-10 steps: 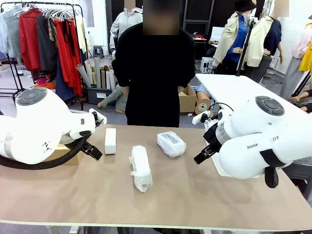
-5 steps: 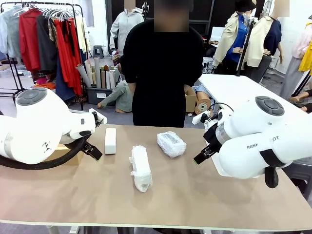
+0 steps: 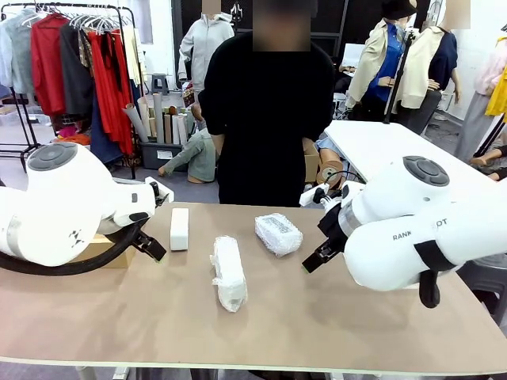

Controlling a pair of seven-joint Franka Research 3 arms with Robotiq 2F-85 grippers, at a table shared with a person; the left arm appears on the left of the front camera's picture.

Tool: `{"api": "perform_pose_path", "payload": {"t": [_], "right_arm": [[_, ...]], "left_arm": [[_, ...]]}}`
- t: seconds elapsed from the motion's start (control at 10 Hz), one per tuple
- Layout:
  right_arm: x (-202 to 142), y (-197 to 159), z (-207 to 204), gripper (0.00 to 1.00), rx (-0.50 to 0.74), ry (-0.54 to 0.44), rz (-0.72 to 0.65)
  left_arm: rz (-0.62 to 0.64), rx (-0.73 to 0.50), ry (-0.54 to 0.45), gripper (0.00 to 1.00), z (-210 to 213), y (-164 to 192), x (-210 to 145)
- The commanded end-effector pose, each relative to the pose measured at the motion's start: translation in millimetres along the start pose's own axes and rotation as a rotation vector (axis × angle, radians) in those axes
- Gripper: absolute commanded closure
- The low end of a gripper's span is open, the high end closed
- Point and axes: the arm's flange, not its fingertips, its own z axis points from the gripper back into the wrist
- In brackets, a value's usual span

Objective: Separate and place wrapped and unwrapped clocks.
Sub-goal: Pick up the Digital clock indicated by the person.

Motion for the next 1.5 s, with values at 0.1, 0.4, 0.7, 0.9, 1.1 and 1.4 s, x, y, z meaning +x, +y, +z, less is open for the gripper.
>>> {"api": "perform_pose_path", "payload": {"t": [0.1, 0.4, 0.7, 0.9, 1.1, 1.4], "right_arm": [[15, -10, 13, 0.00, 0.104, 0.012, 0.042], [29, -4, 27, 0.00, 0.166, -0.007, 0.089], [47, -17, 49, 0.00, 0.346, -0.053, 0.180], [57, -32, 58, 0.00, 0.428, -0.079, 0.264], [63, -49, 65, 0.00, 0.456, -0.125, 0.347], [64, -64, 67, 0.00, 0.447, -0.190, 0.418]], "left_arm": [[-0.051, -0.151, 0.051, 0.00, 23, 8, 15], [-0.097, -0.281, 0.055, 0.00, 47, 18, 27], [-0.314, -0.321, -0.118, 0.00, 66, 35, 32], [-0.461, -0.393, -0.227, 0.00, 69, 48, 38], [-0.602, -0.403, -0.332, 0.00, 75, 57, 44], [-0.590, -0.438, -0.347, 0.00, 74, 67, 58]]}}
